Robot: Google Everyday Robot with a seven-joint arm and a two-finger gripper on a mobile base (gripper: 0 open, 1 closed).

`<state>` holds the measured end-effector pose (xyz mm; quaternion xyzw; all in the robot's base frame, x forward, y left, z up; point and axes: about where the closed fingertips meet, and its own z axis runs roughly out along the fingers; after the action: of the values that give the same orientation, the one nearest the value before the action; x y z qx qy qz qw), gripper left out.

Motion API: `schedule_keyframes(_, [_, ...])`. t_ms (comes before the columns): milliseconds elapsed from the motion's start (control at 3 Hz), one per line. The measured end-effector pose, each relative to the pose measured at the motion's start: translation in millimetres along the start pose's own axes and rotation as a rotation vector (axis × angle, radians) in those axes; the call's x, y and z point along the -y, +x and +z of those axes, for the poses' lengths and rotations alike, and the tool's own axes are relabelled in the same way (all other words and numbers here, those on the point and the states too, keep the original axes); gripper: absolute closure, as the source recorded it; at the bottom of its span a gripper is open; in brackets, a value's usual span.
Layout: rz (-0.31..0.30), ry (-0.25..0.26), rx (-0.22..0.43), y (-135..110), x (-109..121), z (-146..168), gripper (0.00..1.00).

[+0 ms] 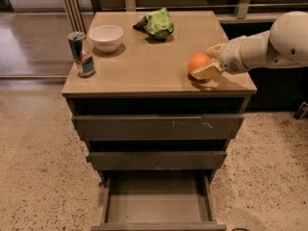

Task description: Place orange into bottom drawer

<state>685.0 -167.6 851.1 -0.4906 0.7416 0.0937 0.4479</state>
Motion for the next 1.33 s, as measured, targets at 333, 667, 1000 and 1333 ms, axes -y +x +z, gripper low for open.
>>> schedule_keyframes(333, [0.0, 0.0, 0.0, 0.0, -0.1, 0.0, 1.0])
schedule_keyframes(667, [-0.038, -0.036, 0.033, -8.2, -10.5, -6.6, 1.0])
schedule_keyframes(1000, [-0.1, -0.115, 0.084, -19.8, -44.2, -33.3, 1.0])
schedule_keyframes(1333, [-0.155, -0.236, 0.132, -23.2, -89.7, -73.6, 1.0])
